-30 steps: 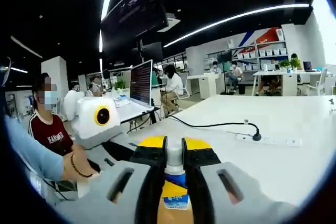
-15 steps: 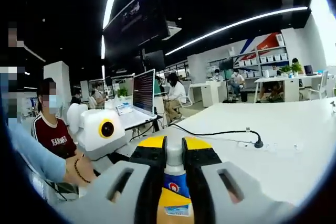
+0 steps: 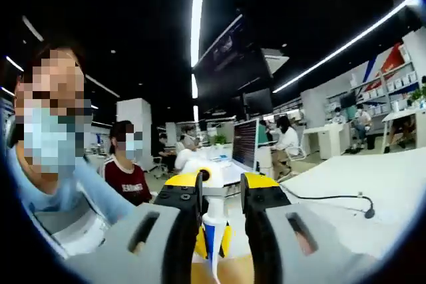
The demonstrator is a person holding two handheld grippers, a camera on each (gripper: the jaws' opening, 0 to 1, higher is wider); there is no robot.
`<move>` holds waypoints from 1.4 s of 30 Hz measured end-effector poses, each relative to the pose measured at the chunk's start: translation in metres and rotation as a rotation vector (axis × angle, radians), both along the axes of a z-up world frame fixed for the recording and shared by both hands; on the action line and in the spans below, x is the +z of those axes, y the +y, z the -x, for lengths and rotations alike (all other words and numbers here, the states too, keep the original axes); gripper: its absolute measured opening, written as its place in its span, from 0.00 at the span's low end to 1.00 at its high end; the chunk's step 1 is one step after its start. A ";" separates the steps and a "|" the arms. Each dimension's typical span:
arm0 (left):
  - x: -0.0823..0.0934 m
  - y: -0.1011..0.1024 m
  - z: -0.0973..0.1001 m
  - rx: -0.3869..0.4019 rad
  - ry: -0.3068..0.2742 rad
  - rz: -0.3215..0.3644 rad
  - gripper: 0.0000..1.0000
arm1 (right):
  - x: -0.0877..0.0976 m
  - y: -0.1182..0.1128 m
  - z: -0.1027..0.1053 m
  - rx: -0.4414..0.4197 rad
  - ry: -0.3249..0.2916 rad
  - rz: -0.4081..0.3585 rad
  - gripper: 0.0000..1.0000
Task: Pick up the toothpaste unscrew the cap squeeze it onto the small board screw the cap back on and return it to the table
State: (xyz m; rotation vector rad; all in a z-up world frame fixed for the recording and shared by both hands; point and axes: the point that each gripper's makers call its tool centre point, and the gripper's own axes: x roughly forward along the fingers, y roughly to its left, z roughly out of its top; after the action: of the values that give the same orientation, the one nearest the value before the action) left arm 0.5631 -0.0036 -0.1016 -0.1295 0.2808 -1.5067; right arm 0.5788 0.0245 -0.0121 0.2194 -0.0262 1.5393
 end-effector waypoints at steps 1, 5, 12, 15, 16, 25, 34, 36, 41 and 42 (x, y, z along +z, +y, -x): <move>0.000 -0.002 0.007 -0.036 0.008 0.005 0.08 | -0.002 0.004 0.007 0.057 0.026 -0.006 0.25; 0.007 -0.009 0.037 -0.182 0.056 0.054 0.08 | -0.012 0.016 0.031 0.261 0.086 -0.028 0.26; 0.002 -0.017 0.062 -0.289 0.083 0.045 0.08 | -0.023 0.021 0.059 0.501 0.260 -0.042 0.13; 0.000 -0.015 0.057 -0.275 0.091 0.038 0.08 | -0.027 0.025 0.056 0.478 0.306 -0.048 0.12; 0.000 -0.014 0.054 -0.263 0.101 0.037 0.08 | -0.028 0.026 0.055 0.465 0.323 -0.046 0.12; -0.002 0.004 -0.026 0.129 0.167 0.084 0.08 | -0.035 0.016 -0.029 -0.036 0.251 -0.007 0.11; -0.018 0.008 -0.058 0.408 0.052 -0.042 0.08 | -0.048 0.009 -0.072 -0.367 0.226 0.112 0.10; -0.018 0.006 -0.057 0.414 0.038 -0.064 0.08 | -0.051 0.010 -0.071 -0.396 0.263 0.111 0.10; -0.021 0.010 -0.071 0.559 -0.079 -0.139 0.07 | -0.053 0.005 -0.079 -0.519 0.242 0.133 0.10; -0.022 0.011 -0.074 0.586 -0.117 -0.157 0.08 | -0.054 0.005 -0.080 -0.544 0.227 0.142 0.10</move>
State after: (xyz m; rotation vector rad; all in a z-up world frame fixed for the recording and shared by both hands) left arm 0.6367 0.0071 -0.1232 0.0048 0.2399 -0.9034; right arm 0.6585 0.0292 -0.0660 0.2490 0.1889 0.9644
